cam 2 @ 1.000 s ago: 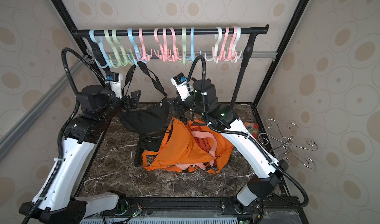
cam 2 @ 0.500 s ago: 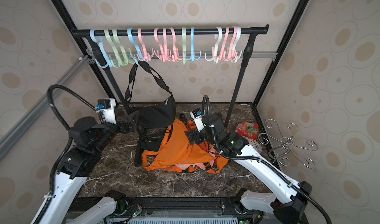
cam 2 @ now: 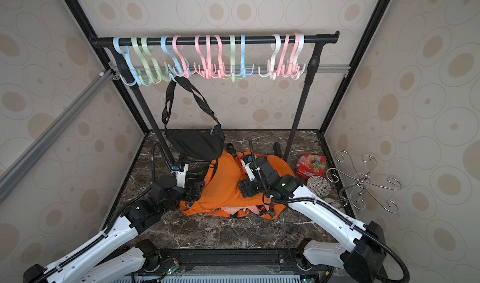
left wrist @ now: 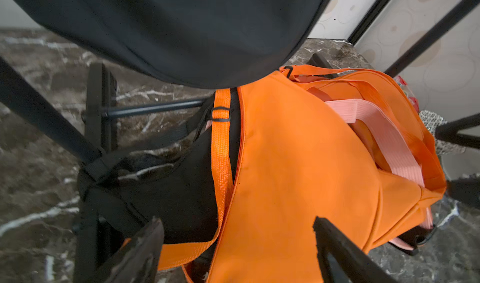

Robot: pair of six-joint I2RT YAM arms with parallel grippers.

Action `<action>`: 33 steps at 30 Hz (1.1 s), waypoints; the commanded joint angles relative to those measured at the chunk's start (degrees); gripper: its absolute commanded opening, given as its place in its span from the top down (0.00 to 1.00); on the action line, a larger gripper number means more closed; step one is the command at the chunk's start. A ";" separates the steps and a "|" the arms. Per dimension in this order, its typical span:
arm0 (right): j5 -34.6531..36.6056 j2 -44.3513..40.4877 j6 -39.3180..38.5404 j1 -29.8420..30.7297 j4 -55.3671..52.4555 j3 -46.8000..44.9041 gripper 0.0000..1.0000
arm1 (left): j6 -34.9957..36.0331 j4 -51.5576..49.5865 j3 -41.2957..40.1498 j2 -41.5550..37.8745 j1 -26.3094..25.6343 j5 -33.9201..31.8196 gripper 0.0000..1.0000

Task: Hang the bag on a hook
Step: Pick up the bag from the bag.

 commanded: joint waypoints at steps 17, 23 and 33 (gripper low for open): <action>-2.65 2.17 0.26 0.33 5.38 2.65 0.15 | -2.60 6.52 -6.50 6.30 10.12 11.28 0.09; -2.65 2.32 -0.16 0.35 6.22 3.04 0.15 | 2.60 1.38 0.42 15.21 8.06 9.15 0.18; -1.30 1.95 -1.06 0.22 6.77 2.84 0.15 | 5.73 2.06 5.78 26.60 6.91 9.09 0.32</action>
